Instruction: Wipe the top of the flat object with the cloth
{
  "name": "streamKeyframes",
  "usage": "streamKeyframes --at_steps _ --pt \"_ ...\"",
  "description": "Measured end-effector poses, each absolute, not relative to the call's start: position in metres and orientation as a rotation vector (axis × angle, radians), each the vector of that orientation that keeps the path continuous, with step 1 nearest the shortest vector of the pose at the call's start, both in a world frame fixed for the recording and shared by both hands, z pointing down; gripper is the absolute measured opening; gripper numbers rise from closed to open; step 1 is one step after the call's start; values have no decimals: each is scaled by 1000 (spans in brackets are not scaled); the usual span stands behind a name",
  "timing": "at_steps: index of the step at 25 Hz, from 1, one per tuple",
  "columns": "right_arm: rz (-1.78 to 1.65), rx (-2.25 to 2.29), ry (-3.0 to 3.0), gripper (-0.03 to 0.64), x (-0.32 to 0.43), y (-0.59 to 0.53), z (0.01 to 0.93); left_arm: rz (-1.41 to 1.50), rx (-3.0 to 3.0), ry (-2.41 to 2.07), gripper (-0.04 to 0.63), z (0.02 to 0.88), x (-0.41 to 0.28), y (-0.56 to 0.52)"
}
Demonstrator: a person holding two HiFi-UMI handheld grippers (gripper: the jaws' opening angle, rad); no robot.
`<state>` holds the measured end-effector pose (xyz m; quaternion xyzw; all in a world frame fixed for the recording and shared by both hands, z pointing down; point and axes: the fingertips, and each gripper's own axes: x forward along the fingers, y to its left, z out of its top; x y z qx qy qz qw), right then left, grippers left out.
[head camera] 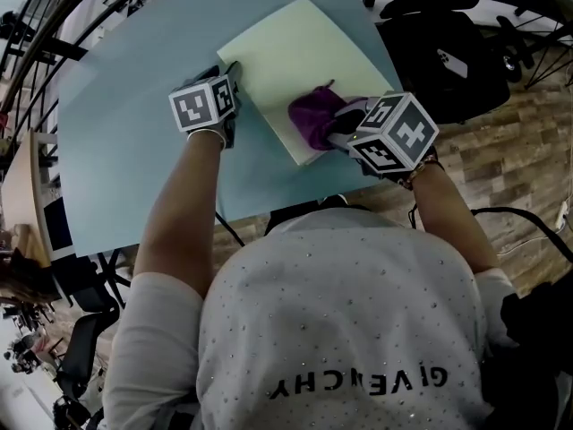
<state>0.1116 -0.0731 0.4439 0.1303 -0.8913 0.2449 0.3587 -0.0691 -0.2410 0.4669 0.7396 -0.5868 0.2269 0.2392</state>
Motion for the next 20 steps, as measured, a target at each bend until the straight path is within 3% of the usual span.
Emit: streamKeyframes --at_steps 20 --pt "643 768 -2175 48 239 -134 446 643 2044 -1615 206 468 -62 -246"
